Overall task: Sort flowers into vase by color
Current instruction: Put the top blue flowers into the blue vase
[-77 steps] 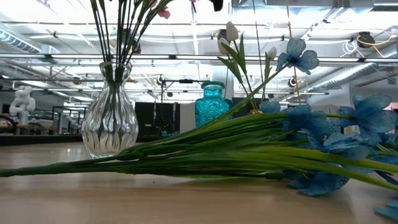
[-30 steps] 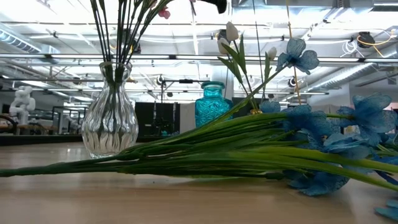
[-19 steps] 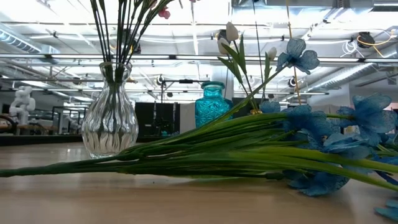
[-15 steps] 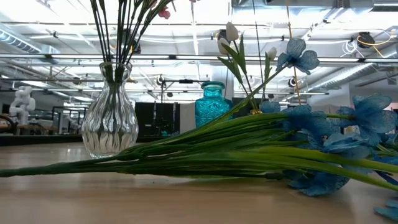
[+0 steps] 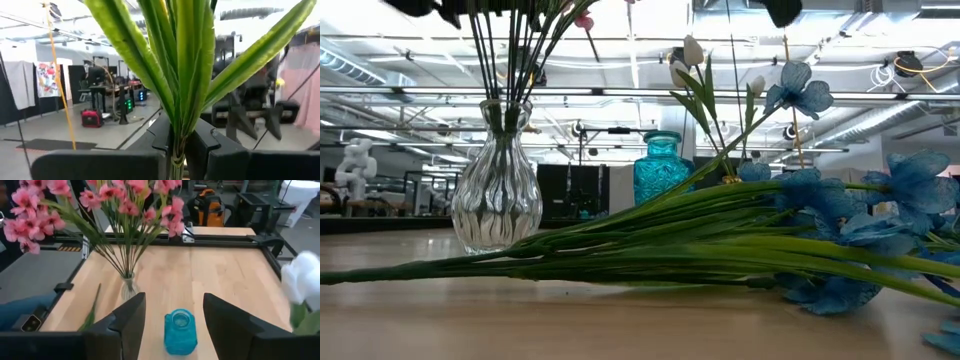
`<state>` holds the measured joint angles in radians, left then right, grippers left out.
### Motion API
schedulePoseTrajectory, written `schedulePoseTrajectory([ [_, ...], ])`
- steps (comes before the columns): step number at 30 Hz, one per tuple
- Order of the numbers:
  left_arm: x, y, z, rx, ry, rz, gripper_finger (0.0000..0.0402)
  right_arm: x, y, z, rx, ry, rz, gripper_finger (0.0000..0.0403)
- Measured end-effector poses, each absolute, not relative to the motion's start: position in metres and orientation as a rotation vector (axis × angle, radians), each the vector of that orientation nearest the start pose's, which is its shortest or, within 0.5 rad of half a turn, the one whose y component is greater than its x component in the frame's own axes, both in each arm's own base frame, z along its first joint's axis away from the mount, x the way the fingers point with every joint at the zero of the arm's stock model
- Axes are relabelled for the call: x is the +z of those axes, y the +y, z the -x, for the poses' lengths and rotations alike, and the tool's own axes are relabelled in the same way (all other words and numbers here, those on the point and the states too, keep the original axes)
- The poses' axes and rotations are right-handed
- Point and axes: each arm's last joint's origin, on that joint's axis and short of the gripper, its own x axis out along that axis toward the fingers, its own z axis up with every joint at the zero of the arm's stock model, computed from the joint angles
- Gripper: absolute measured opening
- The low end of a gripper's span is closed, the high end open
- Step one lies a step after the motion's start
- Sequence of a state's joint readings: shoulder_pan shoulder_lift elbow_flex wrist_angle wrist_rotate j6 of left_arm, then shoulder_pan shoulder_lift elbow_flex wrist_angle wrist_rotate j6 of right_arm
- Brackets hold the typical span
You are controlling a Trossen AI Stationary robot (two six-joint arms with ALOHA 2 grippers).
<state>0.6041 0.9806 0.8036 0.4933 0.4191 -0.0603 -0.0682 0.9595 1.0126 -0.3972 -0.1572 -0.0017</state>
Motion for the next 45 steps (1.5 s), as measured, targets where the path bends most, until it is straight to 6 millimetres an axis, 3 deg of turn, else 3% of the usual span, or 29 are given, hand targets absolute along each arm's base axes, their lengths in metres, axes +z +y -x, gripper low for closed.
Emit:
schedulePoseTrajectory([
  [5, 0.348, 0.113, -0.187, 0.095, -0.287, -0.018, 0.0036, 0.347, -0.005, -0.194, 0.104, 0.345, -0.053, 0.0183],
  [16, 0.289, 0.132, -0.217, 0.079, -0.276, 0.182, 0.0036, 0.349, -0.003, -0.188, 0.112, 0.331, -0.047, 0.0168],
  [25, 0.259, 0.145, -0.241, 0.039, -0.287, 0.402, 0.0036, 0.348, -0.003, -0.188, 0.114, 0.341, -0.038, 0.0166],
  [33, 0.242, 0.130, -0.260, -0.027, -0.226, 0.448, 0.0036, 0.347, -0.003, -0.187, 0.108, 0.353, -0.022, 0.0166],
  [45, 0.235, 0.099, -0.278, -0.080, -0.196, 0.408, 0.0036, 0.347, -0.005, -0.188, 0.038, 0.354, -0.001, 0.0166],
])
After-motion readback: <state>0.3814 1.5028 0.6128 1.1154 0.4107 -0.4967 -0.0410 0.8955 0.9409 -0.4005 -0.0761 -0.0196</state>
